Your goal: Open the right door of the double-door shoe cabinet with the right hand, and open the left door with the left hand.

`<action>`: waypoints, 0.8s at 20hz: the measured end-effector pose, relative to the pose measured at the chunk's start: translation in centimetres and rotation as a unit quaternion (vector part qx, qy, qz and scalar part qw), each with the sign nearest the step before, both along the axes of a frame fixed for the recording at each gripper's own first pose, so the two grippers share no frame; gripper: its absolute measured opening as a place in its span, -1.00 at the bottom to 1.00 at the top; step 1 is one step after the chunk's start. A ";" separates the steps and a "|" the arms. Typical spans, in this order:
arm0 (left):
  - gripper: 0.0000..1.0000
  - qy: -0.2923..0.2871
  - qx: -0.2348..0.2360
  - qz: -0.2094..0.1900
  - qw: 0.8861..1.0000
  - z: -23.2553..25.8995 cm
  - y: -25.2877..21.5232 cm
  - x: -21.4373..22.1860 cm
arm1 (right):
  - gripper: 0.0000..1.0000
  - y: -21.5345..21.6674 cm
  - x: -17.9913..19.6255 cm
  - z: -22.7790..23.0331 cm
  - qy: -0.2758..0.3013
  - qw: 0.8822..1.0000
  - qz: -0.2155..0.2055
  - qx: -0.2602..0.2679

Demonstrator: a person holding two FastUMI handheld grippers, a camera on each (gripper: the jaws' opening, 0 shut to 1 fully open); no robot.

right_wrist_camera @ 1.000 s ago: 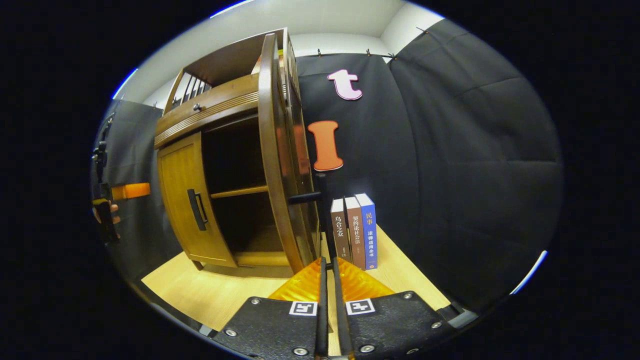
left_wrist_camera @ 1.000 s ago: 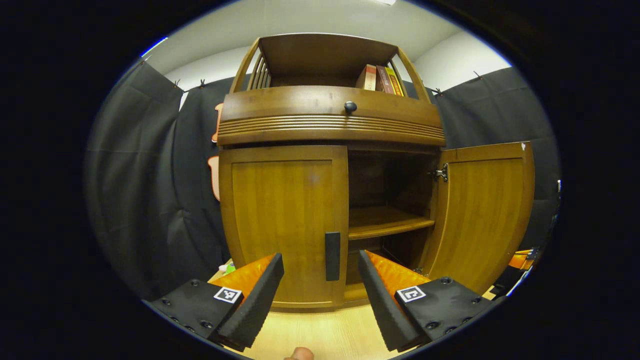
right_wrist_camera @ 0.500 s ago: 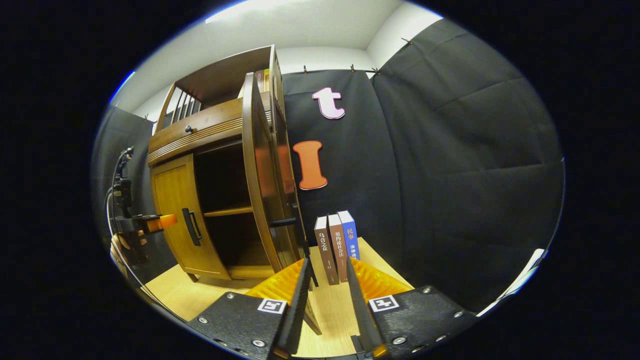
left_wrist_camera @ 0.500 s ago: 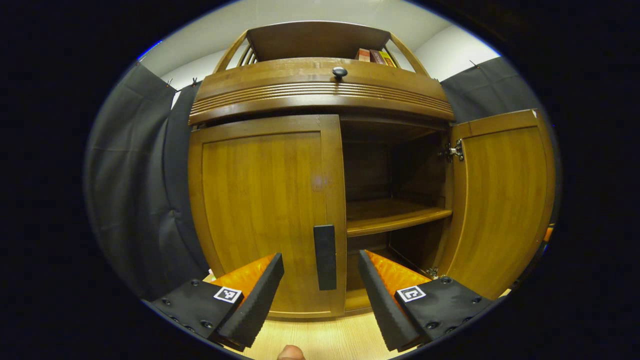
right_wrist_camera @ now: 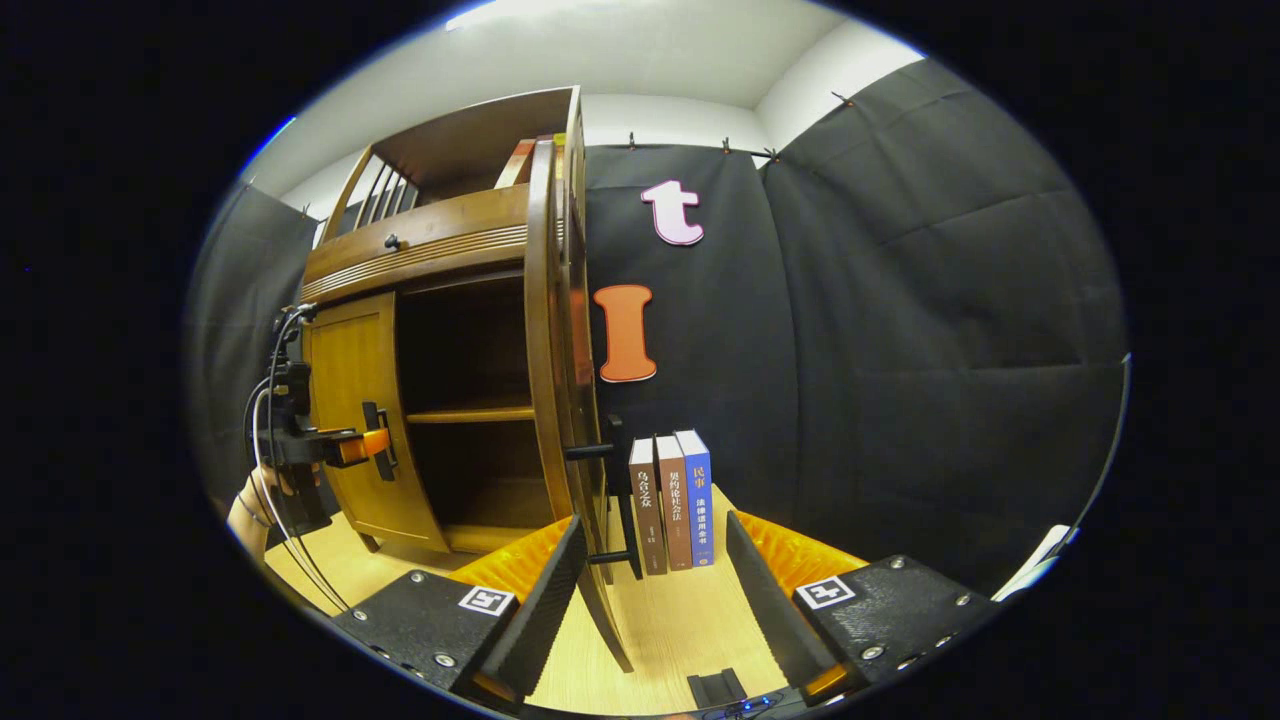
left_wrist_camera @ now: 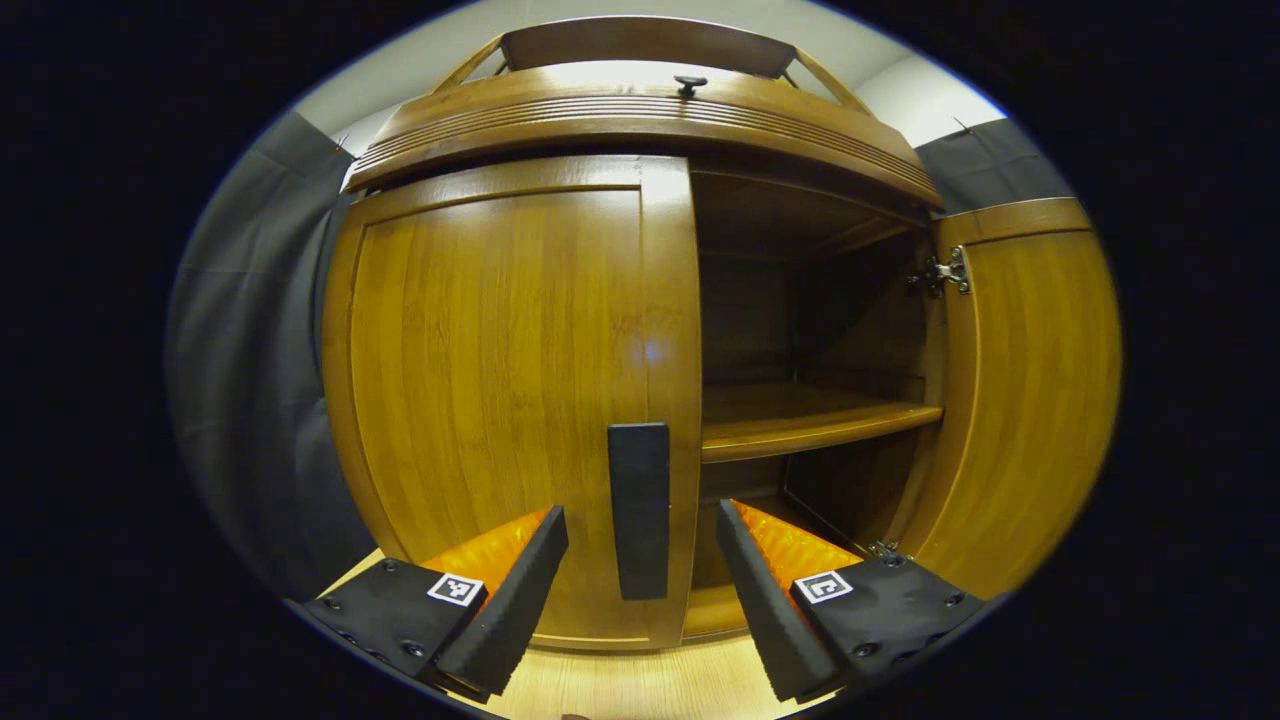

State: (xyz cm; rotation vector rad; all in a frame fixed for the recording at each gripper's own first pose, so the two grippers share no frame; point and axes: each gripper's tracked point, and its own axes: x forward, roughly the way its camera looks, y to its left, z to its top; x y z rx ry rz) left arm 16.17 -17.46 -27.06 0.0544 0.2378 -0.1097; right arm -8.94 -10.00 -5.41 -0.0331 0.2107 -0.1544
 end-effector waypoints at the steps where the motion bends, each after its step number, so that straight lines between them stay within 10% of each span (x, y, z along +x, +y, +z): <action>1: 0.93 0.000 -0.002 0.002 1.000 -0.2 0.1 0.4 | 0.74 0.0 0.1 0.1 0.000 1.000 0.001 -0.003; 5: 0.97 0.001 -0.011 0.004 1.000 -0.9 0.3 1.5 | 0.96 -0.2 0.2 0.3 -0.006 1.000 -0.002 -0.008; 6: 0.90 0.001 -0.011 0.006 1.000 -1.1 0.4 1.7 | 0.74 -0.4 0.2 0.4 -0.009 1.000 -0.007 -0.011; 16: -0.09 0.012 0.015 -0.017 1.000 -2.0 -0.6 2.1 | 0.96 -1.0 0.7 1.5 -0.035 0.999 -0.023 -0.017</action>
